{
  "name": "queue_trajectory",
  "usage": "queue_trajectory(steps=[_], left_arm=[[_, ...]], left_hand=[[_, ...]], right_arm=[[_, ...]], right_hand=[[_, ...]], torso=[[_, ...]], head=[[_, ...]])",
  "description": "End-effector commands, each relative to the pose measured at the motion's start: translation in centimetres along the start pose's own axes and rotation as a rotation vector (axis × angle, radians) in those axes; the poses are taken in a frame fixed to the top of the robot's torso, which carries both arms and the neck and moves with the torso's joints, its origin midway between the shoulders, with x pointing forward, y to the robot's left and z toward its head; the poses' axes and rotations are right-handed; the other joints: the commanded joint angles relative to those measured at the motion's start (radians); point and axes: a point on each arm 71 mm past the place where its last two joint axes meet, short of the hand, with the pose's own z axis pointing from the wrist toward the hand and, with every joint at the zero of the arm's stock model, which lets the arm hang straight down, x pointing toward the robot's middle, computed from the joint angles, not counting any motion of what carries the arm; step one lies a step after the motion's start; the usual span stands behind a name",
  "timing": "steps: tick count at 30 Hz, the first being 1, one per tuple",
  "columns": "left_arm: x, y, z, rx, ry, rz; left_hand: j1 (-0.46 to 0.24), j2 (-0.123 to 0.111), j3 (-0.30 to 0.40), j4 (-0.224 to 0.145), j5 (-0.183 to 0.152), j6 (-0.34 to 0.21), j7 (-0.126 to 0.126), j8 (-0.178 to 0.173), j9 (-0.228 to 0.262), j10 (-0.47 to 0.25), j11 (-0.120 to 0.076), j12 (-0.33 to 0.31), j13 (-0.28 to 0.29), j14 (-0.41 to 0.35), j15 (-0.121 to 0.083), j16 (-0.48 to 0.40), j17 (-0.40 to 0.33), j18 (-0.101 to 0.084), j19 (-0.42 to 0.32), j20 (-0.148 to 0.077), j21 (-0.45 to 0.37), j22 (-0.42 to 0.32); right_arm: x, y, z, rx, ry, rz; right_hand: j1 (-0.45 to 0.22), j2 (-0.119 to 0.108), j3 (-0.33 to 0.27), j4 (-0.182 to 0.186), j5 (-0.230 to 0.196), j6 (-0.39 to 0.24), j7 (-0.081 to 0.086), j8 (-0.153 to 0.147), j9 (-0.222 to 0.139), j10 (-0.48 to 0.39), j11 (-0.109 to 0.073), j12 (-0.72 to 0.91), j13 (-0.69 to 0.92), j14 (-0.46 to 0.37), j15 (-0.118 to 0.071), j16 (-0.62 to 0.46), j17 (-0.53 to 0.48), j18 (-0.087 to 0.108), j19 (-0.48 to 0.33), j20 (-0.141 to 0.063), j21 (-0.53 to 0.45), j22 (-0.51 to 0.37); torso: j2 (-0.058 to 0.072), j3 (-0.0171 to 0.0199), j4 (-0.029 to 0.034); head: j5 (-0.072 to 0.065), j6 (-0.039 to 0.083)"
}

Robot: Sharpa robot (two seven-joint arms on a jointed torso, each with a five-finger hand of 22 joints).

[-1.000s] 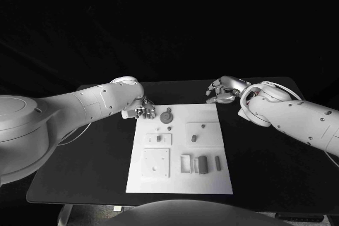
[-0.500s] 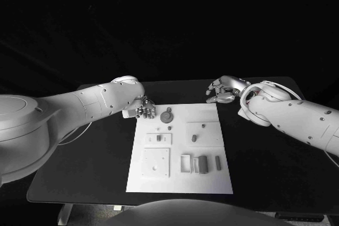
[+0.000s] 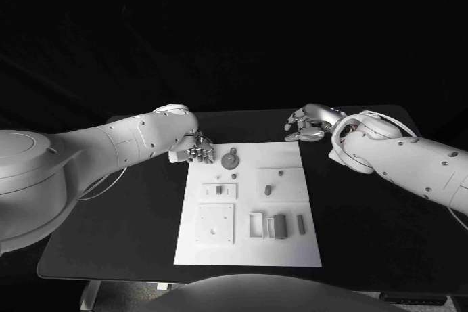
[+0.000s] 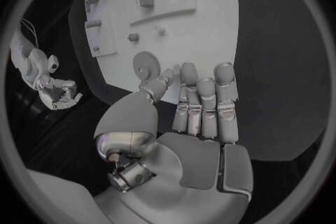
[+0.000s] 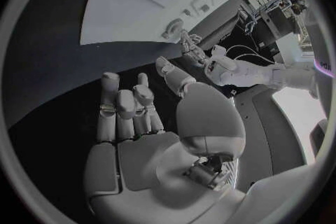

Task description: Assemble the parts on the task board

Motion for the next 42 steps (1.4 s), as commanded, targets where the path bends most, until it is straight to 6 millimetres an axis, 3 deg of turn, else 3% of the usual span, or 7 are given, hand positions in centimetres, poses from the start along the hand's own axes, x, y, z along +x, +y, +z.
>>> queue_trajectory(steps=[1,10,25,26,28,34,42], left_arm=[[0.1,0.0,-0.1,0.012,0.013,-0.033],[0.6,1.3,-0.7,0.008,0.021,-0.078],[2.6,2.3,-4.3,0.064,-0.001,-0.115],[2.8,2.3,-4.4,0.07,-0.008,-0.107],[3.2,2.1,-4.7,0.079,-0.014,-0.101],[4.6,2.0,-5.3,0.096,-0.036,-0.024],[5.4,2.1,-5.5,0.099,-0.065,0.016]], left_hand=[[0.028,0.017,0.008,-0.002,0.005,0.011,-0.003,0.034,0.028,0.025,-0.017,0.006,0.003,0.026,-0.016,0.006,0.003,0.04,0.019,-0.009,0.007,0.003],[0.034,0.014,0.016,-0.003,0.006,0.026,-0.011,0.045,0.032,0.044,-0.026,0.014,0.01,0.045,-0.026,0.016,0.012,0.037,0.038,-0.012,0.02,0.012],[0.037,0.006,0.022,-0.006,0.009,0.042,-0.02,0.054,0.035,0.063,-0.034,0.021,0.017,0.064,-0.034,0.023,0.02,0.035,0.056,-0.013,0.03,0.02],[0.038,0.006,0.023,-0.006,0.011,0.044,-0.02,0.055,0.035,0.065,-0.035,0.021,0.017,0.066,-0.034,0.023,0.021,0.035,0.058,-0.014,0.031,0.02],[0.039,0.0,0.029,-0.007,0.046,0.051,-0.024,0.058,0.035,0.073,-0.038,0.024,0.02,0.074,-0.037,0.026,0.024,0.034,0.066,-0.014,0.035,0.023],[0.038,-0.004,0.032,-0.008,0.055,0.058,-0.027,0.061,0.035,0.08,-0.041,0.026,0.022,0.081,-0.04,0.028,0.027,0.034,0.072,-0.015,0.038,0.025],[0.038,-0.006,0.034,-0.009,0.058,0.061,-0.028,0.062,0.035,0.083,-0.042,0.027,0.023,0.085,-0.041,0.029,0.029,0.034,0.074,-0.016,0.039,0.026]], right_arm=[[0.0,-0.1,0.0,-0.002,0.011,-0.003],[-0.1,-0.4,-0.3,0.003,0.01,-0.004],[-0.2,-0.8,-0.4,0.015,0.007,-0.005],[-0.2,-0.8,-0.4,0.015,0.008,-0.005],[-0.2,-0.9,-0.5,0.016,0.008,-0.005],[-0.3,-1.1,-0.6,0.019,0.007,-0.006],[-0.3,-1.1,-0.6,0.019,0.007,-0.005]], right_hand=[[0.003,0.007,-0.004,0.002,-0.002,0.002,0.007,-0.004,0.001,-0.012,0.007,-0.001,-0.002,0.005,0.0,-0.005,0.001,0.015,0.0,-0.005,-0.007,0.011],[0.002,0.007,-0.004,0.002,-0.002,0.002,0.007,-0.004,0.001,-0.012,0.007,-0.001,-0.002,0.005,0.0,-0.005,0.001,0.015,-0.001,-0.005,-0.007,0.011],[0.002,0.006,-0.004,0.003,-0.002,0.003,0.007,-0.005,0.002,-0.012,0.007,-0.001,-0.002,0.005,0.0,-0.005,0.001,0.015,-0.001,-0.005,-0.007,0.011],[0.002,0.006,-0.004,0.003,-0.002,0.003,0.007,-0.005,0.002,-0.012,0.007,-0.001,-0.002,0.005,0.0,-0.005,0.001,0.015,-0.001,-0.005,-0.007,0.011],[0.002,0.006,-0.004,0.003,-0.002,0.003,0.007,-0.005,0.002,-0.012,0.007,-0.001,-0.003,0.005,0.0,-0.005,0.001,0.015,-0.001,-0.005,-0.007,0.011],[0.002,0.006,-0.004,0.003,-0.002,0.003,0.007,-0.005,0.002,-0.012,0.007,-0.001,-0.003,0.004,0.0,-0.006,0.001,0.015,-0.001,-0.005,-0.007,0.011],[0.002,0.006,-0.004,0.003,-0.002,0.003,0.007,-0.005,0.002,-0.012,0.007,0.0,-0.003,0.004,0.0,-0.006,0.001,0.015,-0.001,-0.005,-0.007,0.011]], torso=[[0.0,0.0001,0.0001],[-0.002,0.001,0.0016],[-0.002,0.0003,0.0056],[-0.002,0.0001,0.0052],[-0.002,0.0,0.0032],[-0.002,0.0005,0.0019],[-0.002,-0.0006,0.0051]], head=[[0.001,0.0],[0.004,-0.001],[0.011,-0.005],[0.011,-0.006],[0.013,-0.006],[0.015,-0.011],[0.017,-0.017]])
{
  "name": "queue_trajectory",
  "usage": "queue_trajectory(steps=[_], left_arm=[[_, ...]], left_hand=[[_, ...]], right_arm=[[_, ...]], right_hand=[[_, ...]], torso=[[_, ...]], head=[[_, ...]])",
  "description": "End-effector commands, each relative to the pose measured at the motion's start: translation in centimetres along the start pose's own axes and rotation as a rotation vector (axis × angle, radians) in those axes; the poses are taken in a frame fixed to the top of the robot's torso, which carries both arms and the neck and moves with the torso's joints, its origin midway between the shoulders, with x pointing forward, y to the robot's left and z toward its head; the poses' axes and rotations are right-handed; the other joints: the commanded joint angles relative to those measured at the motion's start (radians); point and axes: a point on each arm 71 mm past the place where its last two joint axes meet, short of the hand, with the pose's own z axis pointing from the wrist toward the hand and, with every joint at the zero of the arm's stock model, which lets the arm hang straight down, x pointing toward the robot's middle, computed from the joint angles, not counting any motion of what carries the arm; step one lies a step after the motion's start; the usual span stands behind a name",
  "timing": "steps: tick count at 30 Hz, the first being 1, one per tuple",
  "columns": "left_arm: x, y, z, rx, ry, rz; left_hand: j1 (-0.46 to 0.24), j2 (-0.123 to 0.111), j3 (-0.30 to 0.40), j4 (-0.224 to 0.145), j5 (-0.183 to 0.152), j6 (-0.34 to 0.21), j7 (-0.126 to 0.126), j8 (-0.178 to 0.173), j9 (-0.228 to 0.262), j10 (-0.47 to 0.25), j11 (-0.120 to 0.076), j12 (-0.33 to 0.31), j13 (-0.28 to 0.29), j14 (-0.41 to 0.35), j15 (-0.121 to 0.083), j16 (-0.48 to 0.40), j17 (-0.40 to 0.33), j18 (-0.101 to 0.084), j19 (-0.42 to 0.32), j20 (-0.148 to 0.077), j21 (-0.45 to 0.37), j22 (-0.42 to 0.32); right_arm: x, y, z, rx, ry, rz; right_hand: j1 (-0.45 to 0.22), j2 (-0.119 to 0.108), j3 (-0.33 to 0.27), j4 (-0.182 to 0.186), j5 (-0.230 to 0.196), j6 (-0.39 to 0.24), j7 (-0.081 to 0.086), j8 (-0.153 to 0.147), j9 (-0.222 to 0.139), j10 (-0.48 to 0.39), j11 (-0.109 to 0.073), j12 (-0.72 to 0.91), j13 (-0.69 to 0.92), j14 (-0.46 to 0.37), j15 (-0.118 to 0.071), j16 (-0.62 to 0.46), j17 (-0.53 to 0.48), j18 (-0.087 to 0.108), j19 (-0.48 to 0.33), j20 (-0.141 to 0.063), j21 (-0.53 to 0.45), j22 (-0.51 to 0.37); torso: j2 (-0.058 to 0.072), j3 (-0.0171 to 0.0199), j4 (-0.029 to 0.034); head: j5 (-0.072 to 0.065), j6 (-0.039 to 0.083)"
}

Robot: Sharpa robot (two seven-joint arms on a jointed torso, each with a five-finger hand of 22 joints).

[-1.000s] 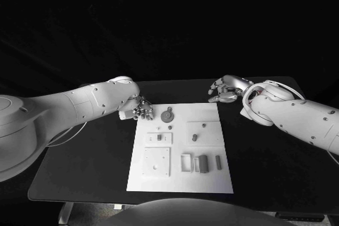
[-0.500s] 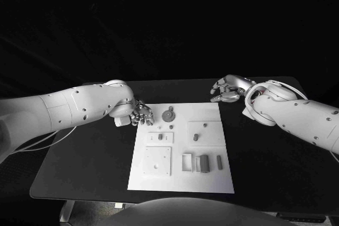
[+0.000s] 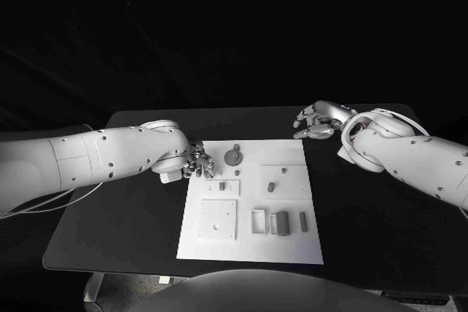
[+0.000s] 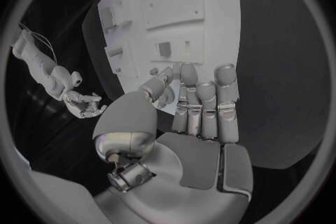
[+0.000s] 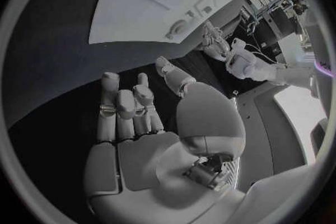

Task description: Assemble the parts on the task board

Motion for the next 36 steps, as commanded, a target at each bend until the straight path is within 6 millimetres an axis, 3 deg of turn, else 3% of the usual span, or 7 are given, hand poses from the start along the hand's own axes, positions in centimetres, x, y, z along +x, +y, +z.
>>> queue_trajectory(steps=[1,2,4,36], left_arm=[[0.0,0.0,-0.1,-0.003,-0.058,0.031],[0.1,0.0,-0.1,-0.003,-0.054,0.031],[0.3,0.1,-0.1,-0.007,-0.045,0.034],[2.7,0.9,0.9,-0.034,0.044,0.042]], left_hand=[[0.023,0.009,0.021,-0.015,0.015,0.011,-0.001,0.064,0.038,0.051,-0.041,0.007,0.003,0.049,-0.043,0.005,0.003,0.034,0.028,-0.019,0.007,0.014],[0.021,0.006,0.023,-0.015,0.037,0.013,-0.002,0.065,0.038,0.055,-0.042,0.008,0.004,0.053,-0.044,0.006,0.005,0.034,0.031,-0.02,0.009,0.015],[0.02,0.004,0.023,-0.015,0.046,0.015,-0.003,0.066,0.038,0.057,-0.043,0.008,0.005,0.055,-0.045,0.006,0.006,0.034,0.034,-0.02,0.01,0.015],[0.015,0.005,0.023,-0.015,0.048,0.016,-0.004,0.066,0.038,0.061,-0.044,0.011,0.007,0.06,-0.046,0.009,0.01,0.033,0.036,-0.019,0.011,0.016]], right_arm=[[0.1,0.1,0.0,-0.006,0.011,-0.002],[0.1,0.1,0.0,-0.006,0.011,-0.002],[0.1,0.1,0.0,-0.004,0.011,-0.002],[0.1,-0.1,-0.1,0.001,0.015,-0.002]], right_hand=[[0.002,0.006,-0.004,0.003,-0.002,0.002,0.008,-0.005,0.002,-0.013,0.007,0.0,-0.001,0.007,-0.003,-0.006,0.001,0.015,0.0,-0.005,-0.004,0.011],[0.002,0.006,-0.004,0.003,-0.002,0.002,0.008,-0.005,0.002,-0.013,0.007,0.0,-0.001,0.007,-0.003,-0.006,0.001,0.015,0.0,-0.005,-0.004,0.011],[0.002,0.006,-0.004,0.003,-0.002,0.002,0.008,-0.005,0.002,-0.013,0.007,0.0,-0.001,0.007,-0.003,-0.006,0.001,0.015,0.0,-0.005,-0.004,0.011],[0.004,0.006,-0.003,0.002,-0.002,0.002,0.008,-0.005,0.002,-0.013,0.007,0.0,-0.003,0.007,-0.003,-0.006,0.001,0.015,-0.001,-0.005,-0.004,0.011]], torso=[[0.0,0.0,0.0002],[0.0,0.0001,0.0002],[0.0,0.0007,-0.0011],[0.001,0.0009,-0.0022]], head=[[0.004,-0.002],[0.004,-0.002],[0.005,-0.003],[0.003,-0.013]])
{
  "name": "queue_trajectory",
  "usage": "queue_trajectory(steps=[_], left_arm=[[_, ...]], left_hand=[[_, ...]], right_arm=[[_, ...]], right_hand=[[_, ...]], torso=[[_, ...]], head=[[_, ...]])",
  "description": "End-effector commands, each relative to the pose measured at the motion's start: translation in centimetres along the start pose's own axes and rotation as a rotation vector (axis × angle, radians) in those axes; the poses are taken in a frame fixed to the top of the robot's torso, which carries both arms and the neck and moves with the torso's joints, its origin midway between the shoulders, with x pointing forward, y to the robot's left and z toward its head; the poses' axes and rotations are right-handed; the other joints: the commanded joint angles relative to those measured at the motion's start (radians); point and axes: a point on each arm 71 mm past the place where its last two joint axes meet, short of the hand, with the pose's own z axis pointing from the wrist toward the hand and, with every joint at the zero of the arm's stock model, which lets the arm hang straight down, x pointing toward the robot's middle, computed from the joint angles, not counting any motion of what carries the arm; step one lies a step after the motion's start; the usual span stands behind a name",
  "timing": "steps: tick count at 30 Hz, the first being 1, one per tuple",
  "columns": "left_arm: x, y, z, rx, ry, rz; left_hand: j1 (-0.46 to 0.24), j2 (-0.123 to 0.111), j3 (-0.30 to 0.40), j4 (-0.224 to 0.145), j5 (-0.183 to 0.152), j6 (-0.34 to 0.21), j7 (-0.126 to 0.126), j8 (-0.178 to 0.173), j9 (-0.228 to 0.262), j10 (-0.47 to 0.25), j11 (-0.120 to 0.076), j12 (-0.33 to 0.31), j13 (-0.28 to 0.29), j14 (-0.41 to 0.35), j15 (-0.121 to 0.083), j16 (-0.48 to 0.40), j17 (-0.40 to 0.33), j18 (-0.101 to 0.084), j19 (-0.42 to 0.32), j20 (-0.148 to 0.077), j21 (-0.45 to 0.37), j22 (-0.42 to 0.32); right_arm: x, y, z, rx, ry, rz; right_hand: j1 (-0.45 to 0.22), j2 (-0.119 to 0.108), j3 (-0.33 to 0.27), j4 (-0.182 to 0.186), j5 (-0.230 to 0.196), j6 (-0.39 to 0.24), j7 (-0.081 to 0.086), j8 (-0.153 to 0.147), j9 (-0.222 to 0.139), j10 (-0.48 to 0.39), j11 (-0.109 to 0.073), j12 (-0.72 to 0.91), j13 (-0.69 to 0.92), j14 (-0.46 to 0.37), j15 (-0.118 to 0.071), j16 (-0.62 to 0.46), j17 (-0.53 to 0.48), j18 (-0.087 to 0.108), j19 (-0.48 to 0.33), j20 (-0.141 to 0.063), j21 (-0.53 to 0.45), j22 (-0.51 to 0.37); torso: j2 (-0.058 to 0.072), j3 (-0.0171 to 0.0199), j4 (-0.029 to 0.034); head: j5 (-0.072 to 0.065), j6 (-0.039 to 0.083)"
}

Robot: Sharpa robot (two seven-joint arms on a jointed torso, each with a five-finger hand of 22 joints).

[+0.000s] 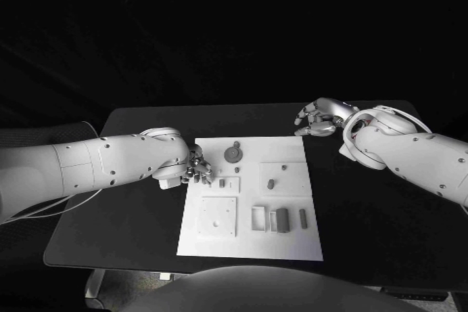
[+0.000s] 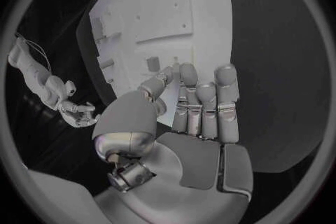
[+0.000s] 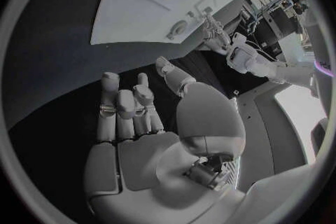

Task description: Assemble the parts on the task board

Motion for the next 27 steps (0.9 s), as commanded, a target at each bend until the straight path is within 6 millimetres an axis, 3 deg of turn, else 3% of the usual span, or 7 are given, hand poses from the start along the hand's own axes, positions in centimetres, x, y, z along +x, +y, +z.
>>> queue_trajectory(steps=[1,8,27], left_arm=[[0.48,-0.15,0.06,0.002,0.026,0.013],[0.77,-0.3,0.01,0.005,0.045,0.026],[1.01,-0.24,-0.03,-0.003,0.063,0.038]], left_hand=[[0.011,0.009,0.023,-0.015,0.007,0.006,0.0,0.066,0.038,0.052,-0.045,0.006,0.001,0.046,-0.049,0.005,0.001,0.033,0.025,-0.019,0.005,0.016],[0.011,0.01,0.025,-0.019,0.024,0.007,-0.001,0.066,0.038,0.054,-0.046,0.008,0.004,0.048,-0.05,0.007,0.006,0.032,0.028,-0.019,0.007,0.017],[0.009,0.009,0.025,-0.02,0.027,0.007,-0.001,0.066,0.038,0.054,-0.046,0.009,0.005,0.049,-0.05,0.008,0.007,0.032,0.028,-0.018,0.008,0.017]], right_arm=[[0.09,0.03,-0.02,-0.003,0.013,-0.002],[0.08,0.01,-0.02,-0.003,0.014,-0.002],[0.1,0.02,-0.01,-0.003,0.014,-0.002]], right_hand=[[0.004,0.005,-0.003,0.002,-0.002,0.0,0.01,-0.005,0.002,-0.015,0.005,0.001,-0.002,0.005,-0.001,-0.006,0.001,0.015,0.001,-0.007,-0.004,0.011],[0.004,0.006,-0.003,0.002,-0.002,0.0,0.01,-0.005,0.002,-0.015,0.005,0.001,-0.002,0.005,-0.001,-0.006,0.001,0.015,0.001,-0.007,-0.004,0.011],[0.004,0.006,-0.003,0.002,-0.002,0.0,0.01,-0.006,0.002,-0.015,0.005,0.001,-0.003,0.005,-0.001,-0.006,0.001,0.015,0.001,-0.007,-0.004,0.011]], torso=[[0.0,0.0003,-0.0004],[0.0,0.0,-0.0002],[0.0,0.0002,-0.0004]], head=[[0.001,-0.001],[0.001,-0.002],[0.0,-0.002]])
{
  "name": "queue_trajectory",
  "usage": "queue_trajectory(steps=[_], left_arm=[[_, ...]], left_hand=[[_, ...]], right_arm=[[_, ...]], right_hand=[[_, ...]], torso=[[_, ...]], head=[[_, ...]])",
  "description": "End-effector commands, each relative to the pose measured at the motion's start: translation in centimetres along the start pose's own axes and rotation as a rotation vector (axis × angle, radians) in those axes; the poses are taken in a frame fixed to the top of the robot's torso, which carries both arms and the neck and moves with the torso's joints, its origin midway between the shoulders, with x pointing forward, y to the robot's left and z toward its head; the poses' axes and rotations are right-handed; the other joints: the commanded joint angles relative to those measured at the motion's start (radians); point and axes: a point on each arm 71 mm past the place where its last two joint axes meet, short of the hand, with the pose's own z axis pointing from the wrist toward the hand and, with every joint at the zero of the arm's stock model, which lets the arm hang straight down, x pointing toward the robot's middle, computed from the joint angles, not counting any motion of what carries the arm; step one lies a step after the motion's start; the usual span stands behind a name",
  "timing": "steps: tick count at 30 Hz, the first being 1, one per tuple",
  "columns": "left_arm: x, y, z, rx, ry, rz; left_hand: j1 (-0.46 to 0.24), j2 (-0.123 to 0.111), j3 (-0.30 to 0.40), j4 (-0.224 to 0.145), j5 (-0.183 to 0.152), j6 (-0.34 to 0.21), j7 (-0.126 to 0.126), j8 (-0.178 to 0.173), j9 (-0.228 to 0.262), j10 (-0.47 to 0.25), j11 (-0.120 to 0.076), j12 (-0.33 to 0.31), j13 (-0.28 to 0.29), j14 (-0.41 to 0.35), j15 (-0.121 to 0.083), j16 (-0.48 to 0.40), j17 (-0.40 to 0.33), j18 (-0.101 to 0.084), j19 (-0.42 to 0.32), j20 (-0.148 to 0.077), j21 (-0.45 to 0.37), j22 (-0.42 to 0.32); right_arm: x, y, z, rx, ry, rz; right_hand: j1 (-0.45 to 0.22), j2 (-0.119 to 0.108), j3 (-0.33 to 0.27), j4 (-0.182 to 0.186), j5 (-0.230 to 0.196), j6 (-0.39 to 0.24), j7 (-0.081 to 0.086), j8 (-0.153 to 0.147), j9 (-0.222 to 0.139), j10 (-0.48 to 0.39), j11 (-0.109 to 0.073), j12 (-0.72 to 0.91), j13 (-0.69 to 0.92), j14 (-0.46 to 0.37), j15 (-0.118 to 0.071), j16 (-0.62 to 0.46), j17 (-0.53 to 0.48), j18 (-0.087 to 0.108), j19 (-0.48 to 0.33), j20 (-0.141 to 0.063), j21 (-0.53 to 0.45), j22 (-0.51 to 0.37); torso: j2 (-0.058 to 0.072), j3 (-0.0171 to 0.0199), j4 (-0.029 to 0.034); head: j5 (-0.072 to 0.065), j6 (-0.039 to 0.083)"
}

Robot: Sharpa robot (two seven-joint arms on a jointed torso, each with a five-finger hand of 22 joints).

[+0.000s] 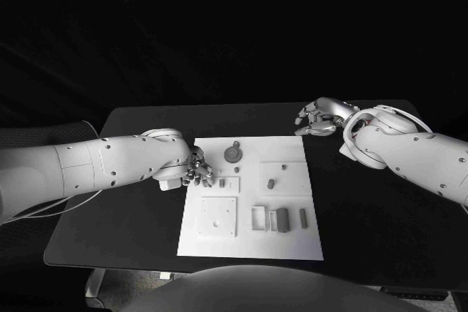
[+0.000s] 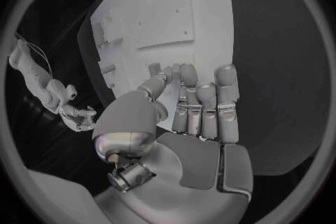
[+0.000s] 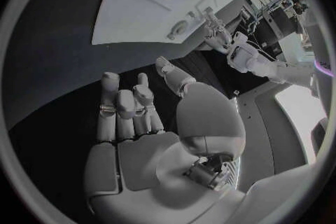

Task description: Assemble the parts on the task board

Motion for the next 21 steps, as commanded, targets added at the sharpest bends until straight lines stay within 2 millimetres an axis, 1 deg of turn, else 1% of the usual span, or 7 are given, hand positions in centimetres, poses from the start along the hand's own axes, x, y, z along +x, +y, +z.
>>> queue_trajectory(steps=[1,10,15,16,17,18,21], left_arm=[[0.4,-0.03,0.03,-0.005,0.03,0.017],[0.26,0.07,0.09,-0.009,0.019,0.009],[0.21,0.05,0.1,-0.006,0.013,0.005],[0.21,0.05,0.11,-0.007,0.014,0.006],[0.19,0.07,0.12,-0.008,0.014,0.006],[0.19,0.08,0.13,-0.008,0.015,0.004],[0.17,0.06,0.19,-0.009,0.017,0.001]], left_hand=[[0.009,0.009,0.025,-0.02,0.005,0.006,0.001,0.066,0.038,0.051,-0.044,0.004,0.001,0.045,-0.054,0.004,0.001,0.032,0.024,-0.018,0.004,0.017],[0.008,0.009,0.025,-0.019,0.003,0.005,0.002,0.065,0.037,0.051,-0.044,0.005,0.002,0.045,-0.054,0.004,0.002,0.032,0.024,-0.018,0.004,0.017],[0.002,0.004,0.023,-0.013,-0.041,-0.009,0.006,0.057,0.032,0.048,-0.04,0.006,0.005,0.043,-0.053,0.003,0.006,0.032,0.024,-0.018,0.003,0.016],[-0.001,0.0,0.022,-0.01,-0.049,-0.012,0.007,0.054,0.031,0.047,-0.039,0.006,0.006,0.042,-0.053,0.002,0.007,0.032,0.023,-0.018,0.002,0.016],[-0.003,-0.008,0.021,-0.007,-0.088,-0.016,0.007,0.051,0.029,0.046,-0.037,0.006,0.007,0.041,-0.051,0.001,0.008,0.032,0.023,-0.019,0.001,0.015],[-0.009,-0.019,0.017,-0.002,-0.104,-0.018,0.009,0.05,0.028,0.044,-0.037,0.006,0.008,0.041,-0.051,0.0,0.008,0.032,0.023,-0.018,0.0,0.015],[-0.037,-0.058,0.0,0.025,-0.11,-0.028,0.013,0.044,0.025,0.041,-0.034,0.006,0.01,0.039,-0.049,-0.003,0.01,0.032,0.022,-0.018,-0.002,0.014]], right_arm=[[0.1,0.08,0.01,-0.005,0.012,-0.002],[0.1,0.09,0.02,-0.005,0.012,-0.002],[0.1,0.08,0.01,-0.005,0.013,-0.002],[0.1,0.08,0.01,-0.005,0.013,-0.002],[0.1,0.08,0.01,-0.005,0.013,-0.002],[0.1,0.08,0.01,-0.005,0.013,-0.002],[0.1,0.08,0.01,-0.005,0.013,-0.002]], right_hand=[[0.004,0.006,-0.003,0.002,-0.002,0.002,0.007,-0.006,0.002,-0.011,0.005,0.001,-0.002,0.006,-0.002,-0.006,0.001,0.015,-0.001,-0.005,-0.004,0.011],[0.004,0.006,-0.004,0.003,-0.002,0.002,0.007,-0.006,0.002,-0.011,0.006,0.001,-0.002,0.006,-0.002,-0.006,0.001,0.015,-0.001,-0.005,-0.004,0.012],[0.003,0.005,-0.004,0.003,-0.002,0.002,0.008,-0.006,0.002,-0.011,0.006,0.001,-0.002,0.006,-0.002,-0.006,0.001,0.015,-0.001,-0.005,-0.004,0.012],[0.003,0.005,-0.004,0.003,-0.002,0.002,0.008,-0.006,0.002,-0.011,0.006,0.001,-0.002,0.006,-0.002,-0.006,0.001,0.015,-0.001,-0.005,-0.004,0.012],[0.003,0.005,-0.004,0.003,-0.002,0.002,0.008,-0.006,0.002,-0.011,0.006,0.001,-0.002,0.006,-0.002,-0.006,0.001,0.015,-0.001,-0.005,-0.004,0.012],[0.003,0.005,-0.004,0.003,-0.002,0.002,0.008,-0.006,0.002,-0.011,0.006,0.001,-0.002,0.006,-0.002,-0.006,0.001,0.015,-0.001,-0.005,-0.004,0.012],[0.003,0.005,-0.004,0.003,-0.002,0.002,0.008,-0.006,0.002,-0.011,0.006,0.001,-0.003,0.006,-0.002,-0.006,0.001,0.015,-0.001,-0.005,-0.004,0.012]], torso=[[0.0,0.0001,-0.0003],[0.0,0.0006,-0.0008],[0.0,0.0008,-0.0007],[0.0,0.0008,-0.0005],[0.0,0.0007,-0.0003],[0.001,0.0007,-0.0003],[0.001,0.0005,-0.0002]], head=[[0.0,0.0],[-0.001,0.0],[-0.001,0.001],[-0.001,0.0],[-0.002,0.0],[-0.002,0.0],[-0.002,-0.001]])
